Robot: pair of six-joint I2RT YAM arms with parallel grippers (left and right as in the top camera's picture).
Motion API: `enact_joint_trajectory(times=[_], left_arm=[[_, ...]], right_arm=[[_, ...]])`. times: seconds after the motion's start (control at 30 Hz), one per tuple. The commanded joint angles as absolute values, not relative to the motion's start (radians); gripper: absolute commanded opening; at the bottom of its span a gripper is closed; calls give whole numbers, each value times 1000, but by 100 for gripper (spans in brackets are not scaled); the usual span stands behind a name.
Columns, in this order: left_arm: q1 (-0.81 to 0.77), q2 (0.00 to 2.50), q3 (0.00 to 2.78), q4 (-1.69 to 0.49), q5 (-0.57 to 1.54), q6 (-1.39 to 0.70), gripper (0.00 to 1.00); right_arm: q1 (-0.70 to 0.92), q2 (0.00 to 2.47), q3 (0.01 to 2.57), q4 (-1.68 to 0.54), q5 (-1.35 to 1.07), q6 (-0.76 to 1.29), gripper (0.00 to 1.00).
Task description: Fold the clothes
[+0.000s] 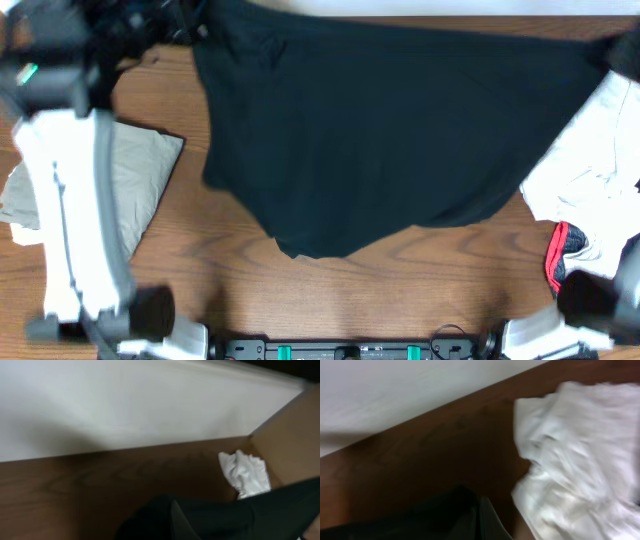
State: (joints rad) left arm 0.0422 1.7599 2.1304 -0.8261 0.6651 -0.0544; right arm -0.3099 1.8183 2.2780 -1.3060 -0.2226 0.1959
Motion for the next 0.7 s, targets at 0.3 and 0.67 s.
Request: enact_joint_trajectory(times=[0.3, 0.67], left_arm=[[36, 1903, 2387, -689, 700, -53, 5], [41, 1885, 2608, -1143, 721, 20, 6]], right_arm=[[-294, 1903, 2325, -954, -437, 152, 1], [-294, 1756, 2357, -1177, -138, 88, 1]])
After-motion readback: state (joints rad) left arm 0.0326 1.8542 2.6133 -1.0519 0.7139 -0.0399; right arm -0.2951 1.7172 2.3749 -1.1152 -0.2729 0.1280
